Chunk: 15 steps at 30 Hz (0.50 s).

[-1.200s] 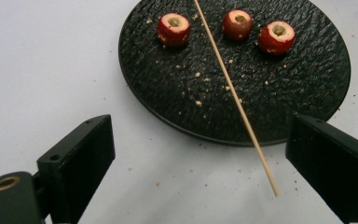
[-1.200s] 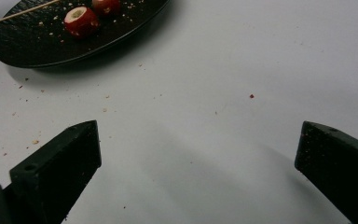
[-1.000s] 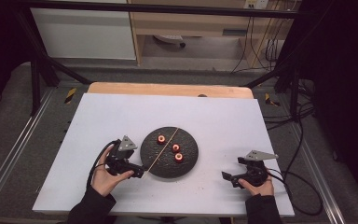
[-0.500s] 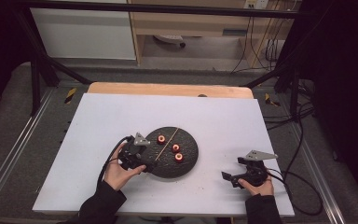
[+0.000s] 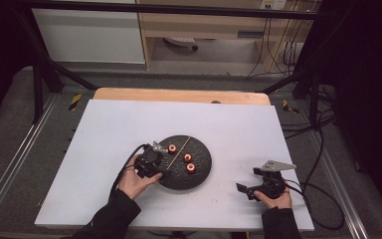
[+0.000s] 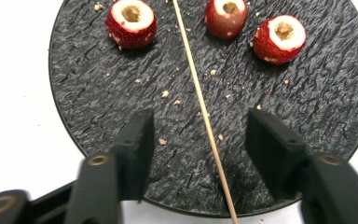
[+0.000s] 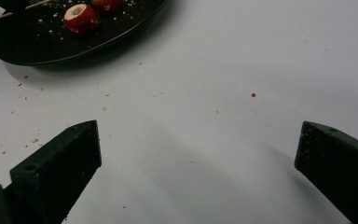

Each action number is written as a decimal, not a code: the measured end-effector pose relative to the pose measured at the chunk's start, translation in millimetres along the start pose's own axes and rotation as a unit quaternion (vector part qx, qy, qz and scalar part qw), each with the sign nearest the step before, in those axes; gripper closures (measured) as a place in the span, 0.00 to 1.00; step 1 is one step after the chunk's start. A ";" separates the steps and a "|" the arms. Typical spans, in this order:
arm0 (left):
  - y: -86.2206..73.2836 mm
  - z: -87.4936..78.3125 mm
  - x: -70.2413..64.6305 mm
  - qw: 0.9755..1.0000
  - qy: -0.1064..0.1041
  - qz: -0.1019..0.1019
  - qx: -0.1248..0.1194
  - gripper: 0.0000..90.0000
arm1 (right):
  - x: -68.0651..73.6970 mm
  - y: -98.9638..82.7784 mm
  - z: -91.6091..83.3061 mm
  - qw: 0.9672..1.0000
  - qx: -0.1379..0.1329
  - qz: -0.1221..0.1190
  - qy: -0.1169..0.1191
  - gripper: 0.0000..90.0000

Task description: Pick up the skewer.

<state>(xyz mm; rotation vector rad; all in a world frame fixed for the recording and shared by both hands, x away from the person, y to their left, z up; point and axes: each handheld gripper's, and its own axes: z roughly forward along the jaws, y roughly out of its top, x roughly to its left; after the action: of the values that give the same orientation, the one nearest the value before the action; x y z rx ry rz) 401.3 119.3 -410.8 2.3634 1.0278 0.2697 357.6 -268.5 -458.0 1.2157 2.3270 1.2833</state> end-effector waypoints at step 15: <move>9.1 7.6 -6.0 0.999 0.011 -0.006 0.036 0.78 | -0.1 0.2 -0.3 1.000 -0.001 0.000 0.001 0.01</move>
<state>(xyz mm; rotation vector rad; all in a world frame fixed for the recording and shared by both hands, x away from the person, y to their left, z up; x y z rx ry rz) 405.7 106.8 -411.9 2.4224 1.0775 0.2588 357.7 -268.7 -457.7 1.2153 2.3273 1.2875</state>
